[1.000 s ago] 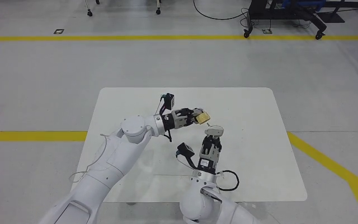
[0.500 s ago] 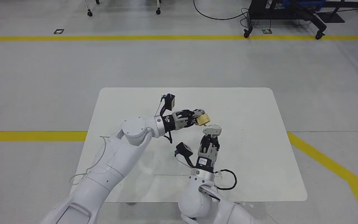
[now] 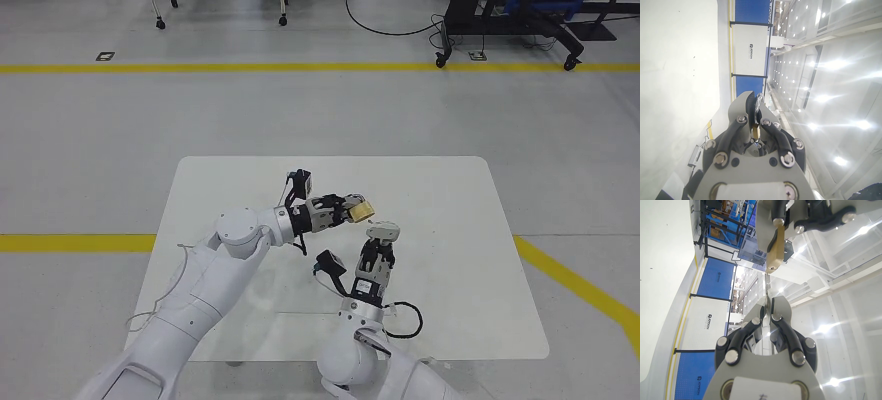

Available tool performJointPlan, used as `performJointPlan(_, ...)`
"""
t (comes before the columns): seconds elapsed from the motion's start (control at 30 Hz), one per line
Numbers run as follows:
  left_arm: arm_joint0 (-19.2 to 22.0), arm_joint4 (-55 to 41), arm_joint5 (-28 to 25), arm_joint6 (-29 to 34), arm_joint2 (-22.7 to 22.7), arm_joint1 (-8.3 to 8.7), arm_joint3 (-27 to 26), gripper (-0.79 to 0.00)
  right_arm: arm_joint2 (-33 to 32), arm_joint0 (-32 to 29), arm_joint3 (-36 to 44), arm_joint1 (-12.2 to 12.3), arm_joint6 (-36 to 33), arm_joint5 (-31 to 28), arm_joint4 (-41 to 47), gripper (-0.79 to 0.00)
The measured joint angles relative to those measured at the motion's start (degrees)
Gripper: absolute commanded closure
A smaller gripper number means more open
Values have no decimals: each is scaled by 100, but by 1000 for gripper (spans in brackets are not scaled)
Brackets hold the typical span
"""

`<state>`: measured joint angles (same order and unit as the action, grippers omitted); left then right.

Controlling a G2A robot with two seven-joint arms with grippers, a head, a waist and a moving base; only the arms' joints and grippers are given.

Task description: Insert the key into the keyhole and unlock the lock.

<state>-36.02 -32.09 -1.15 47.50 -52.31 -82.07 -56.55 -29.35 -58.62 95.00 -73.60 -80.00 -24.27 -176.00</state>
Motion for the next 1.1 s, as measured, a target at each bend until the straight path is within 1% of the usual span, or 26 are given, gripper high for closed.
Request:
performJointPlan(0.73, 106, 33, 119, 202, 14, -102, 191, 0, -4, 56, -202, -78, -61, 60, 0, 0)
performJointPlan(1.1, 217, -126, 274, 394, 18, -173, 423, 0, 60, 97, -311, -119, -110, 109, 0, 0)
